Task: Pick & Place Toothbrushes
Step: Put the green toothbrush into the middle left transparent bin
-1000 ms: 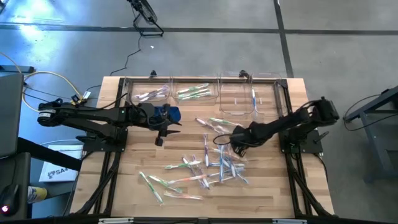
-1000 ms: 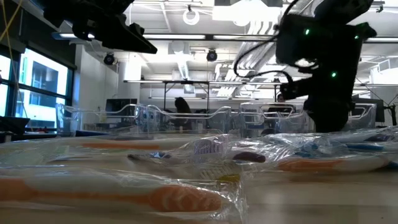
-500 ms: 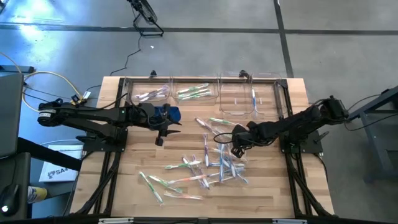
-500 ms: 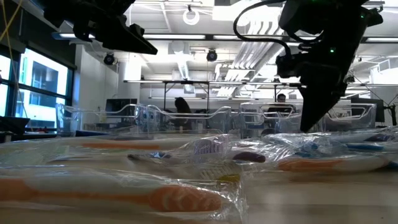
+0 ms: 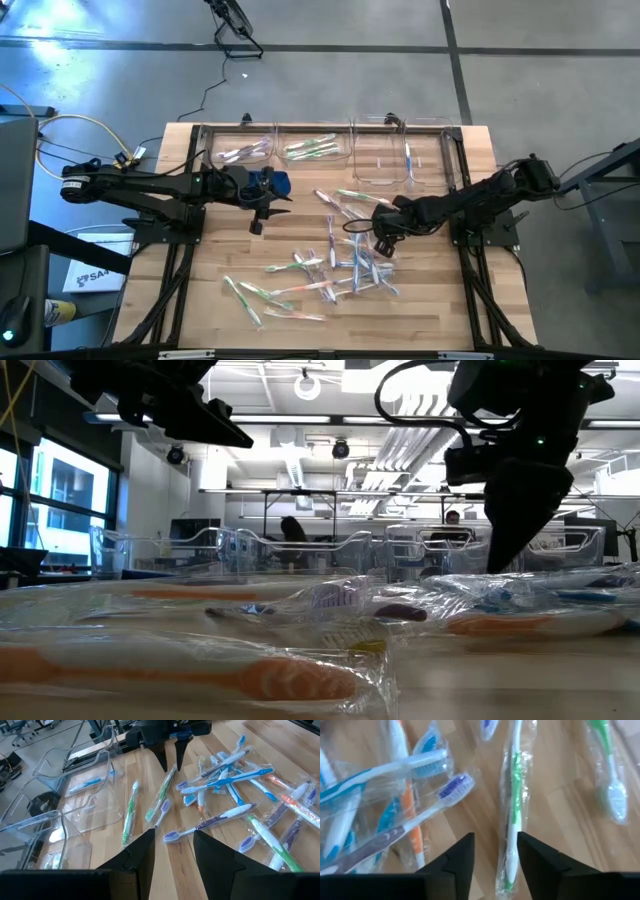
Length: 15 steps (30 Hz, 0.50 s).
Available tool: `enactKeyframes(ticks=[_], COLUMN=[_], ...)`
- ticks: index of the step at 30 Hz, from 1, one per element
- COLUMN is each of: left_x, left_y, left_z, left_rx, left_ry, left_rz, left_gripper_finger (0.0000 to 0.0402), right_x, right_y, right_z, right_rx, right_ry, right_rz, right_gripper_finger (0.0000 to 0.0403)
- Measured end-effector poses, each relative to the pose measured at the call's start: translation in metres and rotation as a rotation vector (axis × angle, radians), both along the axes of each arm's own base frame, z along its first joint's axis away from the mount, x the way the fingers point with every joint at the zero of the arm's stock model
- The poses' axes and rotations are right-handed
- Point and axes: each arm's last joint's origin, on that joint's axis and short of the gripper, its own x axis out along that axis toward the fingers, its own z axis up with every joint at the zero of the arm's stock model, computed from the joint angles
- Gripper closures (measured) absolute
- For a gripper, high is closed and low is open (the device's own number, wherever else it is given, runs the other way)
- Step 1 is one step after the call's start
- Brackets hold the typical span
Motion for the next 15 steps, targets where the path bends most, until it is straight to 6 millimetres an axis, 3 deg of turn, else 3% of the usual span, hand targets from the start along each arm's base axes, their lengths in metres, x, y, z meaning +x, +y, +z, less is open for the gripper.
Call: enactKeyframes(ticks=[15], left_x=[0.000], left_y=[0.000], left_z=[0.000], left_rx=[-0.001], left_ry=[0.006], left_rz=[0.000], left_gripper_finger=[0.0270], right_x=[0.008], right_y=[-0.016], right_z=[-0.021], right_rx=[0.003], right_ry=[0.090], right_rz=[-0.032], right_gripper_finger=[0.0247])
